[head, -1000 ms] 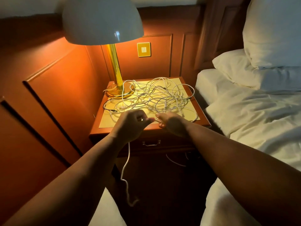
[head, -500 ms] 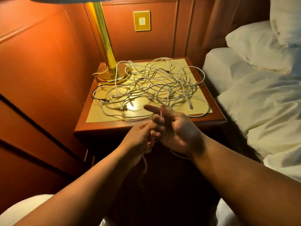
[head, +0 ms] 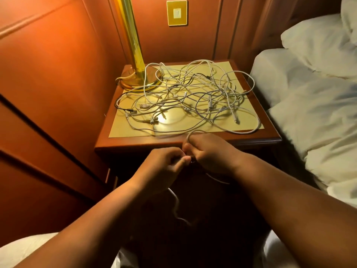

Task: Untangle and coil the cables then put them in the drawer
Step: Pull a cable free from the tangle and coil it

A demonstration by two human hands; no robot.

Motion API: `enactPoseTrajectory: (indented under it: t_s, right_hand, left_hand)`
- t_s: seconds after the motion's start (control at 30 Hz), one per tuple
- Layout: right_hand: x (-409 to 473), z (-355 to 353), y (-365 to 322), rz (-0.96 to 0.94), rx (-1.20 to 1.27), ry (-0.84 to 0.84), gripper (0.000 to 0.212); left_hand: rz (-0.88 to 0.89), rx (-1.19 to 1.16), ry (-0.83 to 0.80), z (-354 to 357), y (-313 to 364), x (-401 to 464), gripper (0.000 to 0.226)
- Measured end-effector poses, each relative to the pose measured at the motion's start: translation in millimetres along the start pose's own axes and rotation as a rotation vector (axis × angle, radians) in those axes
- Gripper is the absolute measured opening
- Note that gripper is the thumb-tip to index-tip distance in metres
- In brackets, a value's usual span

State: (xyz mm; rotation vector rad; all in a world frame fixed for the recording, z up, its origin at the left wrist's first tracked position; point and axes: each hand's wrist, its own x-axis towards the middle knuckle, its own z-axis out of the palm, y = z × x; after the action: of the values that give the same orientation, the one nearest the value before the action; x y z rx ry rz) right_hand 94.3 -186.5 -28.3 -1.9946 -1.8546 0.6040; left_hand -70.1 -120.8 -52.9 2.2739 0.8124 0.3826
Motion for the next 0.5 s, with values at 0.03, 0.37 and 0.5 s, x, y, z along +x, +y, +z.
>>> enactPoseTrajectory:
  t_s: [0.03, 0.37, 0.5]
  right_hand:
    - [0.0, 3.9, -0.2, 0.051, 0.043, -0.058, 0.025]
    - [-24.6, 6.0, -11.4, 0.393, 1.447, -0.467, 0.037]
    - [-30.8, 2.6, -14.2, 0.351, 1.644, -0.589, 0.036]
  left_hand:
    - [0.047, 0.048, 0.048, -1.9, -1.3, -2.3, 0.013]
    - [0.025, -0.562, 0.016, -1.1, 4.1, -7.5, 0.025]
    - [0.004, -0.658, 0.056, 13.7, 9.0, -7.1, 0.032]
